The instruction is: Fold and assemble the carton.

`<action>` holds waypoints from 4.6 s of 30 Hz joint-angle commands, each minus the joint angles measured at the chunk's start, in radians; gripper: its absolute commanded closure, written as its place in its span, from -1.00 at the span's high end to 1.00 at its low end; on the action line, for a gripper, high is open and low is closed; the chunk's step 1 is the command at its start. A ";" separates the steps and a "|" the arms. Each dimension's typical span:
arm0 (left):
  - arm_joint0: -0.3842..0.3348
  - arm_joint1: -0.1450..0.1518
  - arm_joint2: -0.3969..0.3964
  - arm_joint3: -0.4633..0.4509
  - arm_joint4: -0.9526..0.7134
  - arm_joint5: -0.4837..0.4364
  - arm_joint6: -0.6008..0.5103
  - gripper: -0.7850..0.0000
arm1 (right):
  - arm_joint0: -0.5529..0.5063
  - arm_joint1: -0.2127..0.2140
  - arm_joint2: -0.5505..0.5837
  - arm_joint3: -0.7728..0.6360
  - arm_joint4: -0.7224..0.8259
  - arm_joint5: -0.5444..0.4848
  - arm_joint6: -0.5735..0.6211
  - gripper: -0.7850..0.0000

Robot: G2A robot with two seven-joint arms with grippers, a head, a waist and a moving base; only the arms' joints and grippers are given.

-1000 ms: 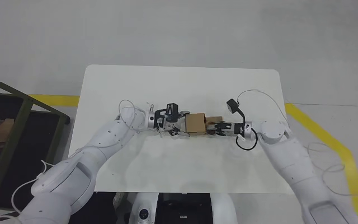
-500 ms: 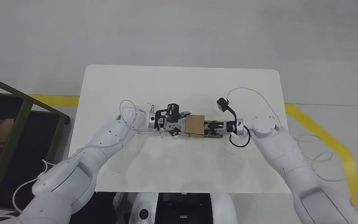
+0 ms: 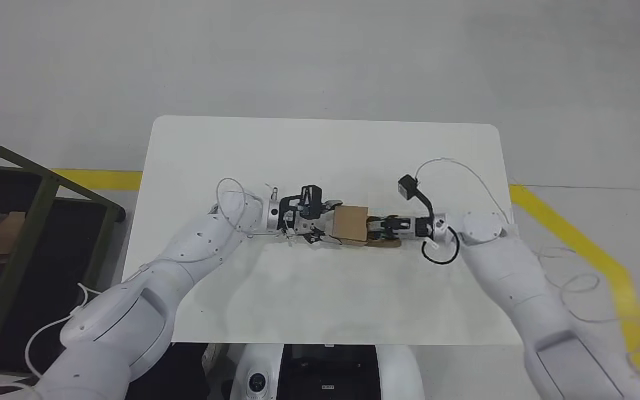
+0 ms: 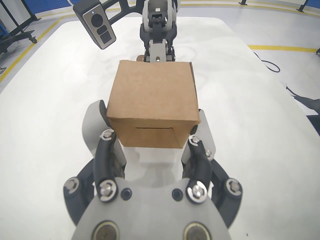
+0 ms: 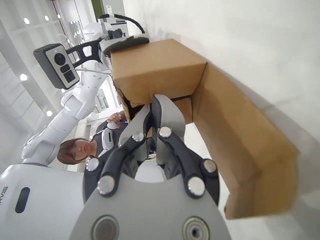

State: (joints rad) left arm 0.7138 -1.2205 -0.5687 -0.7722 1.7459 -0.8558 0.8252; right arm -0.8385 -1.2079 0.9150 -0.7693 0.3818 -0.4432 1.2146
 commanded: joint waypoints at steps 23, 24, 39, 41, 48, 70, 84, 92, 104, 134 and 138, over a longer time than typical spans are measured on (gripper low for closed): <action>0.014 0.024 -0.026 -0.027 0.004 0.004 0.077 0.29 | -0.247 0.142 0.270 -0.322 -0.196 0.214 -0.158 -1.00; 0.015 0.025 -0.028 -0.029 0.001 0.003 0.077 0.25 | -0.245 0.139 0.258 -0.329 -0.197 0.222 -0.158 -1.00; 0.016 0.017 -0.031 -0.030 -0.030 -0.004 0.006 0.27 | -0.166 0.099 0.149 -0.267 -0.101 0.194 -0.078 -1.00; 0.016 0.016 -0.030 -0.030 -0.031 -0.001 -0.005 0.29 | -0.162 0.096 0.139 -0.267 -0.094 0.191 -0.070 -1.00; 0.014 0.010 -0.027 -0.023 -0.036 0.004 -0.037 0.33 | -0.149 0.086 0.117 -0.245 -0.081 0.179 -0.076 -0.84; 0.007 0.000 -0.021 0.007 -0.031 0.007 -0.038 0.47 | -0.159 0.084 0.131 -0.272 -0.047 0.126 -0.097 -0.46; 0.004 -0.004 -0.020 0.019 -0.032 0.006 -0.036 0.45 | -0.137 0.070 0.108 -0.232 0.039 0.128 -0.025 -0.47; 0.003 -0.005 -0.021 0.025 -0.029 0.008 -0.035 0.43 | -0.112 0.055 0.092 -0.169 0.110 0.107 0.025 -0.47; 0.004 -0.004 -0.023 0.025 -0.026 0.007 -0.032 0.41 | -0.084 0.045 0.069 -0.127 0.070 0.117 0.001 -0.71; 0.007 -0.003 -0.028 0.022 -0.026 0.001 -0.036 0.42 | -0.133 0.068 0.109 -0.248 -0.064 0.168 -0.104 -0.69; 0.006 -0.003 -0.029 0.020 -0.026 0.001 -0.037 0.42 | -0.129 0.068 0.101 -0.265 -0.089 0.184 -0.116 -0.69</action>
State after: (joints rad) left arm 0.7203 -1.2231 -0.5976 -0.7516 1.7200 -0.8550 0.7887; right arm -0.9686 -1.1401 1.0175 -1.0318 0.2983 -0.2626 1.1014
